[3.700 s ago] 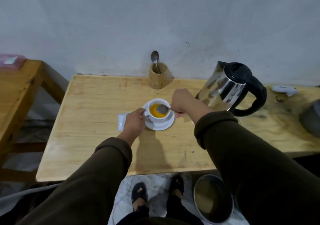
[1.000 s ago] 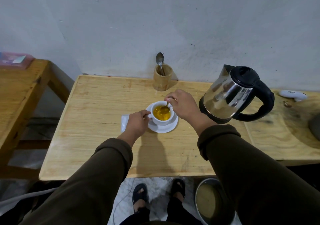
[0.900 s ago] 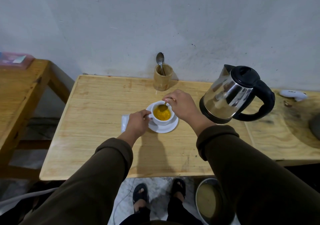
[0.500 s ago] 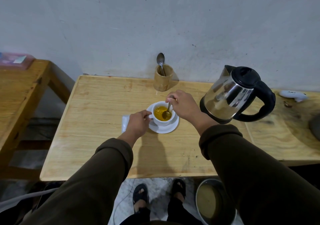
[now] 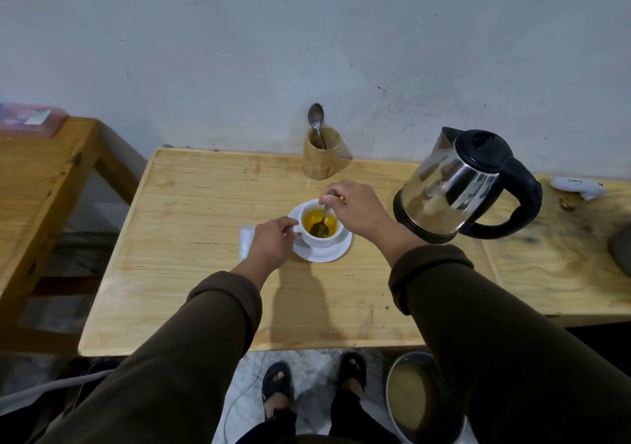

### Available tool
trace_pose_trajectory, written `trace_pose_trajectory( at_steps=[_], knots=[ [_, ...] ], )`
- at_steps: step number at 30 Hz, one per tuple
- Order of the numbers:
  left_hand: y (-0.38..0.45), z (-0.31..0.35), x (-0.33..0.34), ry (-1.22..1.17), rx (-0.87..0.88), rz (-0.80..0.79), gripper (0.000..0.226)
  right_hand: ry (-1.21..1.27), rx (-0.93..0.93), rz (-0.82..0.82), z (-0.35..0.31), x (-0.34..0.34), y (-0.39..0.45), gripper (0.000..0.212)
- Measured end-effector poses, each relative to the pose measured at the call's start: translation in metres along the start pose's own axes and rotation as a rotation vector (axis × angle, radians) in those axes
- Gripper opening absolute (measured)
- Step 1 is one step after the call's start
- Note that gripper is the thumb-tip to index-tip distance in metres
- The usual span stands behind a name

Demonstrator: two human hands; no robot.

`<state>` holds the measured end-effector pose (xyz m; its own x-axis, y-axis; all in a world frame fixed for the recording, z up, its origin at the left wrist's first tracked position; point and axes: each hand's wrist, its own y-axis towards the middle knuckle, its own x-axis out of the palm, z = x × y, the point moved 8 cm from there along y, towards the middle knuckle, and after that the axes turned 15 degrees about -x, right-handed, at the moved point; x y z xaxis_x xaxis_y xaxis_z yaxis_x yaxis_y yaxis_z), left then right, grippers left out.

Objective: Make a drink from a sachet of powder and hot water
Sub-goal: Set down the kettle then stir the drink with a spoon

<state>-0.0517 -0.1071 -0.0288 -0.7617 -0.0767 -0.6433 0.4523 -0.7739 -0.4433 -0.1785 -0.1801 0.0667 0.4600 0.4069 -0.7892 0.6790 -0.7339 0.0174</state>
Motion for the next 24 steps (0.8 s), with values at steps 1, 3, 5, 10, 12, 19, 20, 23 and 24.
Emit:
trace_pose_trajectory(
  at_steps=[1, 3, 5, 10, 12, 19, 20, 23, 24],
  knots=[
    [-0.0003, 0.0002, 0.0, 0.001, 0.003, 0.001, 0.032, -0.021, 0.002, -0.003, 0.0016, -0.0009, 0.0005, 0.023],
    [-0.0003, 0.0003, 0.0003, 0.005, 0.009, 0.002, 0.032, -0.071, 0.011, 0.003, 0.004, -0.0036, 0.0013, 0.024],
    [0.0001, 0.0, 0.0005, 0.006, 0.008, -0.001, 0.032, -0.101, 0.017, 0.017, 0.0043, -0.0063, 0.0012, 0.025],
    [0.0019, -0.0018, 0.0008, 0.003, 0.006, -0.002, 0.032, -0.068, -0.012, 0.011, 0.0013, -0.0033, -0.0002, 0.025],
    [0.0017, -0.0021, 0.0001, 0.009, 0.005, 0.007, 0.032, -0.051, -0.025, 0.004, -0.0008, -0.0006, 0.0, 0.024],
    [0.0042, -0.003, 0.002, 0.014, -0.006, 0.003, 0.032, -0.035, 0.003, -0.01, 0.0014, -0.002, -0.0003, 0.023],
    [0.0048, -0.0035, 0.0028, 0.011, -0.008, -0.002, 0.032, -0.061, 0.011, -0.004, 0.0033, -0.0035, -0.0003, 0.024],
    [0.0051, -0.0033, 0.0031, 0.006, -0.005, -0.008, 0.032, -0.113, 0.007, 0.03, 0.0052, -0.0075, 0.0, 0.026],
    [0.0053, -0.0033, 0.0034, 0.003, -0.003, -0.008, 0.032, -0.114, -0.001, 0.031, 0.0048, -0.0072, 0.0003, 0.026]
  ],
)
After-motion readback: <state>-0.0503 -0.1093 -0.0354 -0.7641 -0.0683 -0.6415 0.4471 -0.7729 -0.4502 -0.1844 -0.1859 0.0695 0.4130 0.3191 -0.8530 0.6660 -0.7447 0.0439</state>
